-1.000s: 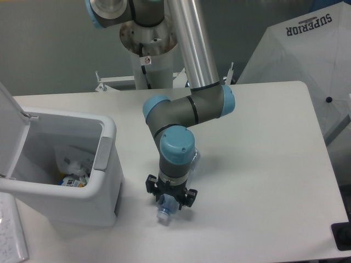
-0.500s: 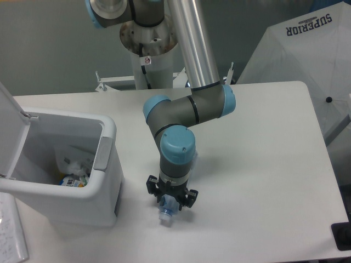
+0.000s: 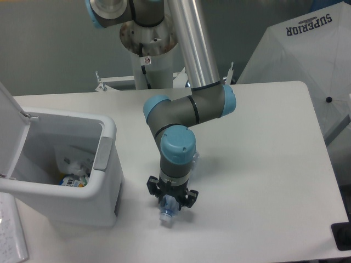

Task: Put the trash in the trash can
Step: 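Lift the bottle and carry it over the trash bin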

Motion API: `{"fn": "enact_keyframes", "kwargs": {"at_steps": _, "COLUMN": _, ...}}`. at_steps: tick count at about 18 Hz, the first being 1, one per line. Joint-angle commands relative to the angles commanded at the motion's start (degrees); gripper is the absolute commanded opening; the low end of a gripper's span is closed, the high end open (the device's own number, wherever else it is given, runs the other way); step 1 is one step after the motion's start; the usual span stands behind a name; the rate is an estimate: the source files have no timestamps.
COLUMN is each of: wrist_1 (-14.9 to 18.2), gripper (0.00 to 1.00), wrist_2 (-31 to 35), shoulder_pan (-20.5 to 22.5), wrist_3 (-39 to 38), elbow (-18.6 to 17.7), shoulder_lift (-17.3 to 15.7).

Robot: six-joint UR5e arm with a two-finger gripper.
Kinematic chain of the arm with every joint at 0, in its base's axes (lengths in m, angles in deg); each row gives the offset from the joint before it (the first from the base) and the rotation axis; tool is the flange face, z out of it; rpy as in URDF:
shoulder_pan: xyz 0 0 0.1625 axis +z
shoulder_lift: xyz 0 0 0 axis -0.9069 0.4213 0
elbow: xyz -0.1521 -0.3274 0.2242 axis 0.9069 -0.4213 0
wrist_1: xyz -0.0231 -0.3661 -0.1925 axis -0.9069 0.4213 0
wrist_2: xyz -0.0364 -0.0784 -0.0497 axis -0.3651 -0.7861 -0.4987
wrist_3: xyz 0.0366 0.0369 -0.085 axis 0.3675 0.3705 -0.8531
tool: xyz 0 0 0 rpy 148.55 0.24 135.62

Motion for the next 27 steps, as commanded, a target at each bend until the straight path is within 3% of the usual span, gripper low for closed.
{"fn": "enact_keyframes", "kwargs": {"at_steps": 5, "wrist_1": 0.09, "gripper": 0.63, "wrist_2": -0.17, "shoulder_pan": 1.14, "wrist_3": -0.18, "elbow": 3.61, "shoulder_lift": -0.96}}
{"fn": "enact_keyframes", "kwargs": {"at_steps": 10, "wrist_1": 0.0, "gripper": 0.62, "wrist_2": -0.61, "shoulder_pan": 3.07, "wrist_3": -0.44, "elbow": 6.68, "shoulder_lift": -5.35}}
{"fn": "enact_keyframes", "kwargs": {"at_steps": 13, "wrist_1": -0.09, "gripper": 0.62, "wrist_2": -1.84, "shoulder_pan": 4.57, "wrist_3": -6.39, "elbow": 12.38, "shoulder_lift": -7.91}}
{"fn": "enact_keyframes", "kwargs": {"at_steps": 19, "wrist_1": -0.09, "gripper": 0.62, "wrist_2": -6.31, "shoulder_pan": 5.63, "wrist_3": -22.74, "elbow": 25.48, "shoulder_lift": -8.26}}
{"fn": "enact_keyframes", "kwargs": {"at_steps": 27, "wrist_1": -0.09, "gripper": 0.62, "wrist_2": -9.14, "shoulder_pan": 3.96, "wrist_3": -35.14, "elbow": 26.82, "shoulder_lift": -17.22}}
